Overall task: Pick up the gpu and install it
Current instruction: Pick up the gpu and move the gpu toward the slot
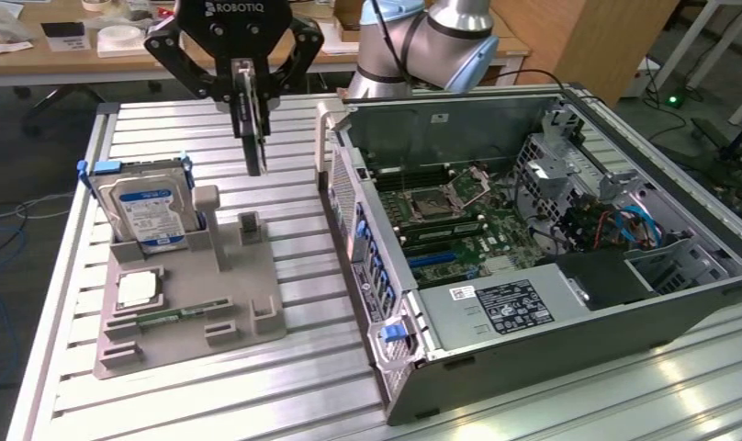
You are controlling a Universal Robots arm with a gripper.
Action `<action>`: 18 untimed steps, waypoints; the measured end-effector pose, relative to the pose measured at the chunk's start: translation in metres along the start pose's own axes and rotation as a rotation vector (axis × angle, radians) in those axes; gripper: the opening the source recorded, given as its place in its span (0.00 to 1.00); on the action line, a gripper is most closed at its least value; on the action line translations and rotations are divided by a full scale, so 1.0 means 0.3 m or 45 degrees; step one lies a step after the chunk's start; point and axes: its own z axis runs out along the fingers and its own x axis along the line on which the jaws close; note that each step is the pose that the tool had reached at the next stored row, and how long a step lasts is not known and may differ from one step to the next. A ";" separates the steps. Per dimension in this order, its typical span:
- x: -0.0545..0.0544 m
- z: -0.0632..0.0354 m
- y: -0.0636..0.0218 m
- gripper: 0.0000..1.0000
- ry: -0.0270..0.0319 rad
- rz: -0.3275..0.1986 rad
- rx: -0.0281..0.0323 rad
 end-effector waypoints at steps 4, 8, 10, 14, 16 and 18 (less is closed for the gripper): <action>-0.014 0.000 0.000 0.28 0.0000 0.000 0.0001; -0.027 0.001 0.001 0.28 -0.0001 0.000 0.0000; -0.033 0.001 0.001 0.28 0.0000 0.000 0.0000; -0.047 0.002 0.001 0.28 0.0000 0.000 0.0000; -0.056 0.002 0.001 0.28 0.0001 0.000 0.0000; -0.066 0.002 0.002 0.28 0.0001 0.000 0.0000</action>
